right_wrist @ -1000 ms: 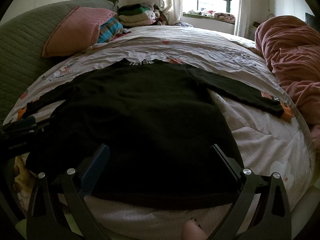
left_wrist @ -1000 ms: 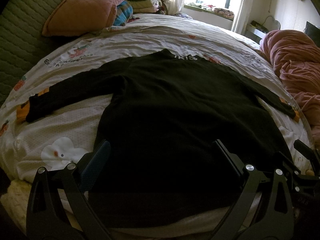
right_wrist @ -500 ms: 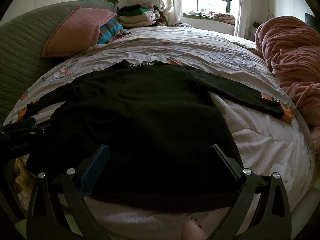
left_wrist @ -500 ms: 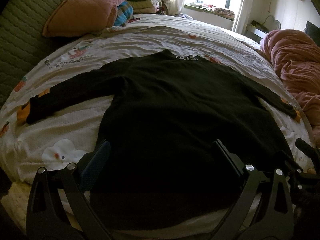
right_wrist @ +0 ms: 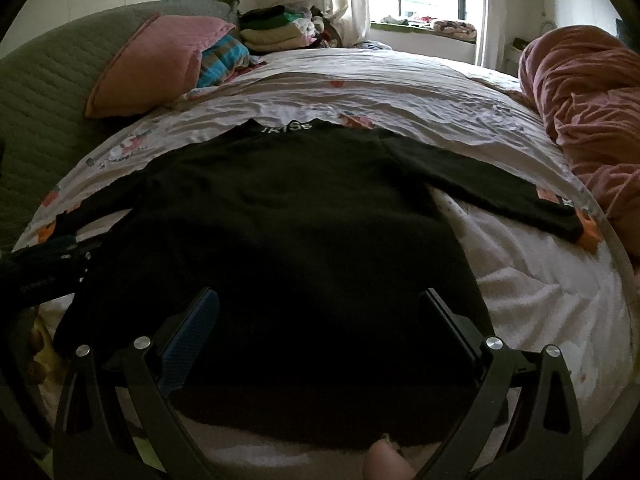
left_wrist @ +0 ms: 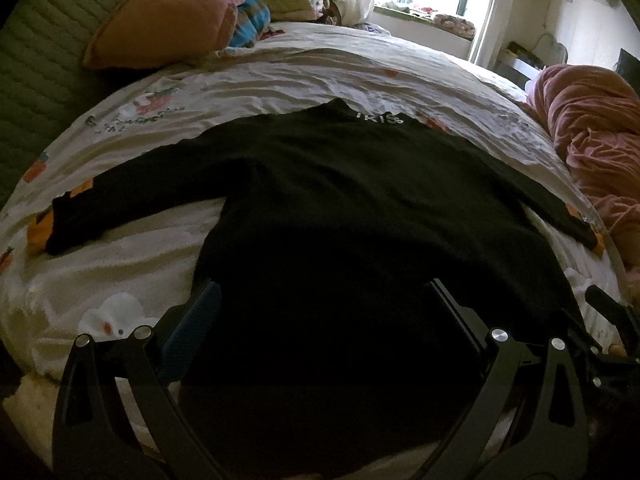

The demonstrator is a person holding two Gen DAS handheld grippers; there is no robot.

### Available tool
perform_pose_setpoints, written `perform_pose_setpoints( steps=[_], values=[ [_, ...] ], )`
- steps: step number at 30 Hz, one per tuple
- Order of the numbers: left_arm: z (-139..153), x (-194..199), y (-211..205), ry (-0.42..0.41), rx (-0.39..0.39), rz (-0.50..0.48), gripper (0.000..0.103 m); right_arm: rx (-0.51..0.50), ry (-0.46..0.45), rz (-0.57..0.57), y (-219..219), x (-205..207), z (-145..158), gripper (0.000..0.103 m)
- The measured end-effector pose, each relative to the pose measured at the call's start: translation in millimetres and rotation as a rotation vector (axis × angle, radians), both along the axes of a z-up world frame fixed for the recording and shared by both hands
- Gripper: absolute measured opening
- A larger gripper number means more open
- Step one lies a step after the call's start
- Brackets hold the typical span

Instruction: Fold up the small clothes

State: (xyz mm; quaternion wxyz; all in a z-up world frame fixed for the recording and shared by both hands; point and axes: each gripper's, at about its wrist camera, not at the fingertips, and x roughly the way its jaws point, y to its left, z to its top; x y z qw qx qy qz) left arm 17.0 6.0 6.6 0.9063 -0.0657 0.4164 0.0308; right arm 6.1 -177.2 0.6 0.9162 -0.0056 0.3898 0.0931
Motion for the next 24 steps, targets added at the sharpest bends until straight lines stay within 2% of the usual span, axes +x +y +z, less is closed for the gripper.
perform_pose_setpoints(
  steps=[18, 24],
  values=[
    [7.5, 60.2, -14.5, 0.026, -0.028, -0.043, 0.094, 0.101, -0.001, -0.030, -24.8, 56.5, 12.7, 0.099],
    [10.9, 83.8, -15.9, 0.035, -0.033, -0.042, 0.094, 0.135, -0.007, -0.088, -42.0, 83.3, 17.0, 0.099]
  ],
)
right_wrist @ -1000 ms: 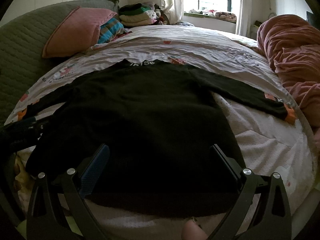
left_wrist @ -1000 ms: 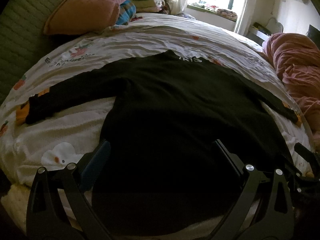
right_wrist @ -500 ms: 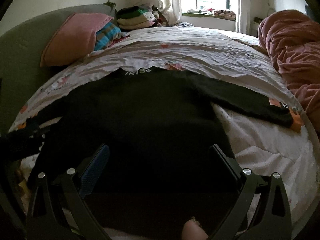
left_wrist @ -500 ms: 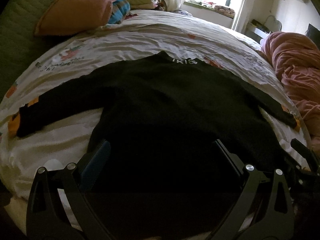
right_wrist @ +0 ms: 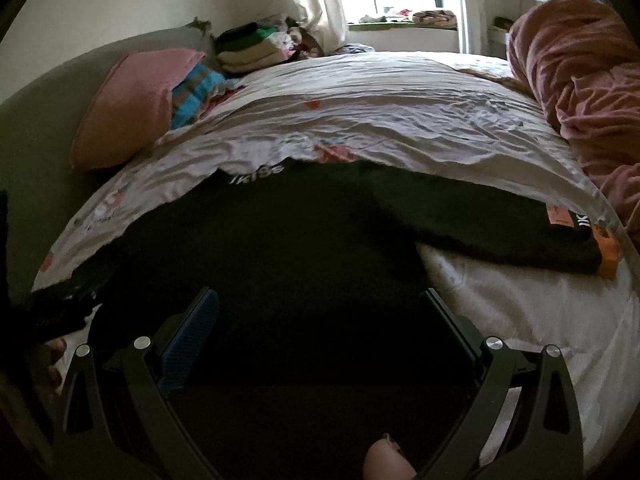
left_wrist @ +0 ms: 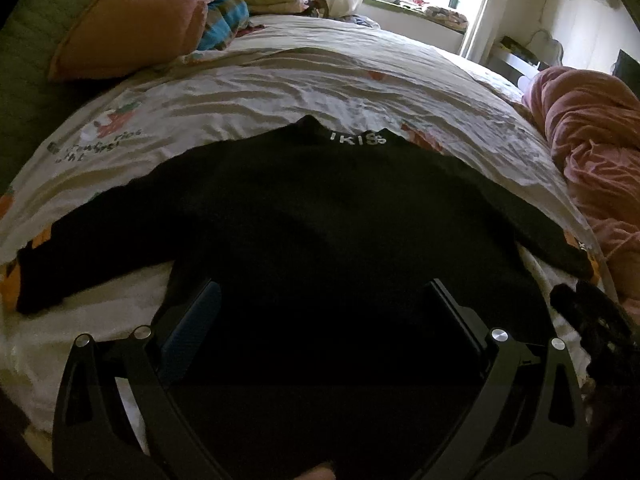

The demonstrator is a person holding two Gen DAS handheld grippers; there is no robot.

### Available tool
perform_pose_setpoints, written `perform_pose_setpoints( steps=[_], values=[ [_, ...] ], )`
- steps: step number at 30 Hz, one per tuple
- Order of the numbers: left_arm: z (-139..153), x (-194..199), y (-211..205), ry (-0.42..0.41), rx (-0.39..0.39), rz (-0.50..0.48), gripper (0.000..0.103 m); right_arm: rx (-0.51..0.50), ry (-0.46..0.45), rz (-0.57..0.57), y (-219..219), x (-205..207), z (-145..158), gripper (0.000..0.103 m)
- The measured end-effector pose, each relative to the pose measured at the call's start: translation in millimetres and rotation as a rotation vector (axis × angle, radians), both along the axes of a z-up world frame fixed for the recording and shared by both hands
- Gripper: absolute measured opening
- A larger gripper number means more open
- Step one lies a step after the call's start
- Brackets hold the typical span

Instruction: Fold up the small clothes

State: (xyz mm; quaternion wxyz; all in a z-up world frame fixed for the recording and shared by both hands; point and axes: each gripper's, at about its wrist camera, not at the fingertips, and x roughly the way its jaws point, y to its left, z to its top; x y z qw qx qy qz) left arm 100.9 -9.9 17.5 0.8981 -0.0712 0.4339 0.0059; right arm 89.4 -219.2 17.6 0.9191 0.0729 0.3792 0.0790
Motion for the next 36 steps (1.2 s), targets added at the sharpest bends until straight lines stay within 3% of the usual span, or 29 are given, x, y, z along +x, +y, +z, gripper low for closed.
perform_pose_setpoints(
  steps=[18, 30, 36],
  values=[
    [-6.4, 71.3, -23.2, 0.046, -0.023, -0.040, 0.094, 0.033, 0.004, -0.262, -90.9, 47.1, -6.3, 0.099],
    [-11.9, 106.0, -54.5, 0.045, 0.011, -0.080, 0.094, 0.046, 0.063, -0.462, -179.4, 49.6, -30.2, 0.099],
    [-28.7, 118.3, -66.3, 0.089, 0.010, -0.103, 0.094, 0.045, 0.087, -0.567, -218.1, 45.0, -39.2, 0.099]
  ],
)
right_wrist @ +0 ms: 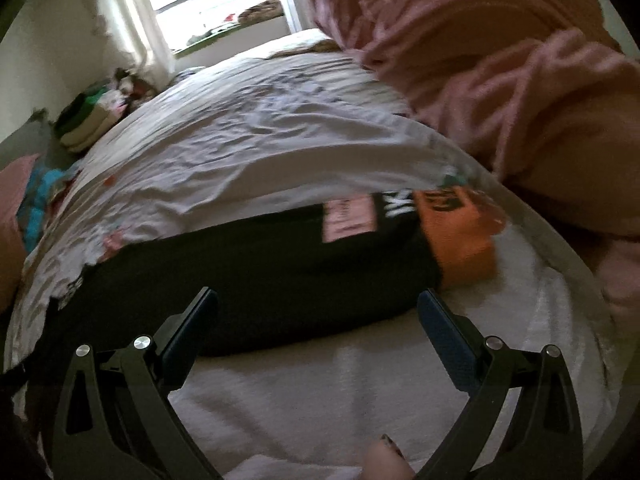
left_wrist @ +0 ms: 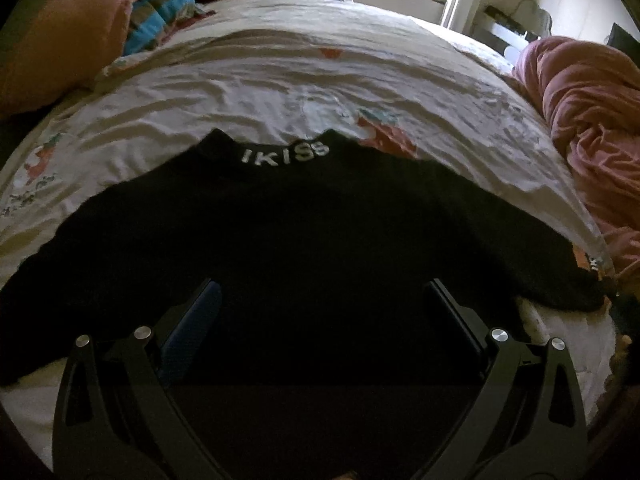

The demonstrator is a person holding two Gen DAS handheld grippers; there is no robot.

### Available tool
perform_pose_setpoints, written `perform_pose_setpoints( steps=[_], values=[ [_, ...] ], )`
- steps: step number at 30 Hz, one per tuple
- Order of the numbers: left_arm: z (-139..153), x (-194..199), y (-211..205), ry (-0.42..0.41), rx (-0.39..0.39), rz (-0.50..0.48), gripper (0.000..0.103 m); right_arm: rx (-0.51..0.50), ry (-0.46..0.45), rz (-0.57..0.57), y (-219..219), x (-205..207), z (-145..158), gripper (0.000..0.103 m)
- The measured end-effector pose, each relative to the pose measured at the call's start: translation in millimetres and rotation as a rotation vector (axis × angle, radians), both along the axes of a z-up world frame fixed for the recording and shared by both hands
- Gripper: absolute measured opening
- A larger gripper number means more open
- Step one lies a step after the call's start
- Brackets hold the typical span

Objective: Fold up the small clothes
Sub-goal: 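Grasp the orange-cuffed black sock with the right gripper and lift it, then carry the sock with the right gripper over the sweatshirt toward the left gripper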

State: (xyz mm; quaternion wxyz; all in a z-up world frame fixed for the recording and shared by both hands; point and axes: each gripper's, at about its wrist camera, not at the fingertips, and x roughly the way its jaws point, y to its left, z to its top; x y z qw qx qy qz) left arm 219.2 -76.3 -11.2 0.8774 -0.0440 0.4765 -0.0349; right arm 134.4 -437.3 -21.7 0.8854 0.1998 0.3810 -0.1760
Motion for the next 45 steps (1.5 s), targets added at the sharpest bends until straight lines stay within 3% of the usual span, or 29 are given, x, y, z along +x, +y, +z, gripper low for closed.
perform_pose_setpoints(
  steps=[6, 8, 12, 19, 21, 22, 23, 24, 26, 29, 31, 45],
  values=[
    [-19.4, 11.9, -10.0, 0.037, 0.024, -0.019, 0.094, 0.036, 0.041, -0.067, -25.0, -5.7, -13.8, 0.099],
    [-25.4, 15.3, -9.9, 0.050, 0.014, -0.022, 0.094, 0.090, 0.056, -0.074, -33.3, -5.5, -21.9, 0.099],
    [-30.3, 18.2, -9.9, 0.033, 0.022, -0.022, 0.094, 0.135, 0.080, -0.103, -43.8, -0.9, -34.9, 0.099],
    [-40.2, 24.3, 4.2, 0.045, -0.002, 0.012, 0.094, 0.223, 0.030, -0.180, -71.3, 13.2, -42.9, 0.098],
    [-40.2, 24.4, 11.3, 0.065, -0.018, 0.041, 0.094, 0.246, -0.010, -0.212, -80.3, 14.5, -42.2, 0.087],
    [-38.2, 22.9, 13.8, 0.065, -0.037, 0.044, 0.094, 0.234, -0.034, -0.223, -83.7, 14.4, -40.8, 0.065],
    [-34.9, 21.2, 16.0, 0.057, -0.054, 0.043, 0.094, 0.229, -0.045, -0.232, -87.2, 14.5, -41.3, 0.053],
    [-32.4, 20.5, 17.4, 0.051, -0.056, 0.044, 0.094, 0.245, -0.059, -0.240, -92.0, 14.8, -44.1, 0.050],
    [-28.7, 20.9, 20.8, 0.045, -0.033, 0.056, 0.094, 0.268, -0.085, -0.246, -97.6, 14.6, -47.8, 0.030],
    [-23.0, 18.9, 29.9, 0.048, -0.057, 0.076, 0.094, 0.270, -0.134, -0.216, -96.9, 10.6, -41.0, 0.023],
    [-17.2, 13.9, 33.4, 0.029, -0.084, 0.074, 0.094, 0.219, -0.181, -0.167, -88.4, 8.1, -29.4, 0.021],
    [19.5, -5.6, 42.6, -0.058, -0.052, 0.102, 0.094, 0.136, -0.341, 0.097, -25.7, 18.2, 45.4, 0.016]
  ],
)
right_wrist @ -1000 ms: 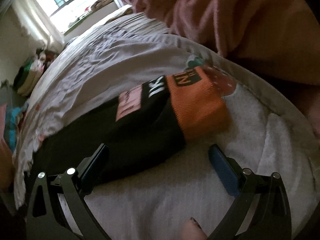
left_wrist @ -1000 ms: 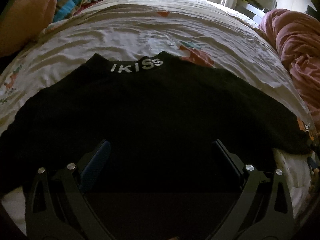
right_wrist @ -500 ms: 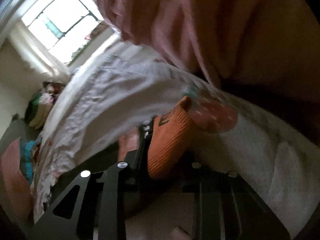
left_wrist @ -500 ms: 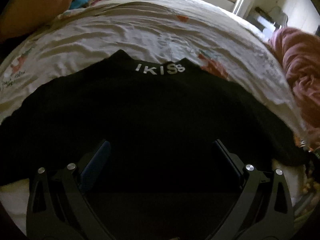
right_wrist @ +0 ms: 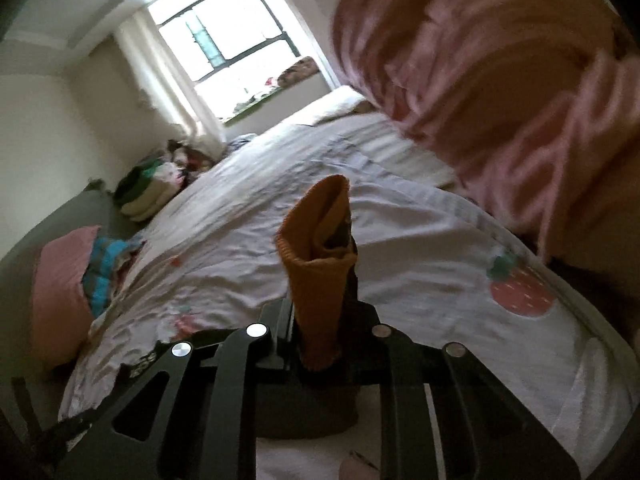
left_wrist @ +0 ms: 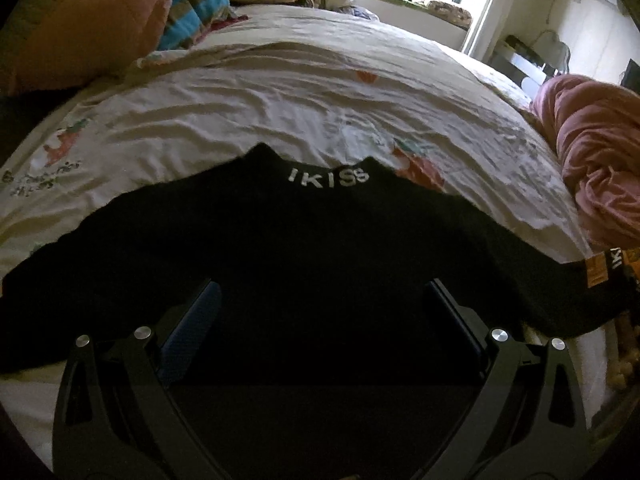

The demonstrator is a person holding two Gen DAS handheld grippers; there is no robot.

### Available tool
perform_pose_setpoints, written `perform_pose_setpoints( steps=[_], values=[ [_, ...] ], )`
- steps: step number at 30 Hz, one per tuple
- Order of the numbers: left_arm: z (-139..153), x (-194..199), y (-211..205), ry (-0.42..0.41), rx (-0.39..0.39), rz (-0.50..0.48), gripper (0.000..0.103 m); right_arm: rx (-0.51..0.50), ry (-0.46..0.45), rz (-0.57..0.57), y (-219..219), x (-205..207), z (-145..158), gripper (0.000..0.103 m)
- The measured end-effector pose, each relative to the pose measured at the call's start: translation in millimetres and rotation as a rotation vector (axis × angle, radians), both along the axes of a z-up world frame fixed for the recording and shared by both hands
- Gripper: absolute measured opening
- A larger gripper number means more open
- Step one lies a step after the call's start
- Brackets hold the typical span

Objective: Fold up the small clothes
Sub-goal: 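Carry the sock with the right gripper over the sweatshirt toward the left gripper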

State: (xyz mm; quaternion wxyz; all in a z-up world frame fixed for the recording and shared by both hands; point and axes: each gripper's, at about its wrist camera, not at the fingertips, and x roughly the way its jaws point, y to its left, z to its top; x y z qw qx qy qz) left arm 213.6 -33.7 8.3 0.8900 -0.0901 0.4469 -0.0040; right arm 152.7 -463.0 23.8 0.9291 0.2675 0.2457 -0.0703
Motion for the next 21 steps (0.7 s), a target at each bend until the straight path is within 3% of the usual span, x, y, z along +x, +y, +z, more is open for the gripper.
perform_pose_setpoints(
  steps=[12, 21],
  values=[
    [20.4, -15.8, 28.6, -0.052, -0.016, 0.056, 0.094, -0.044, -0.065, 0.190, 80.6, 12.8, 40.2, 0.016],
    [17.5, -20.6, 48.8, -0.042, -0.105, 0.076, 0.094, -0.071, -0.058, 0.315, 141.9, 26.0, 50.9, 0.015]
  ],
)
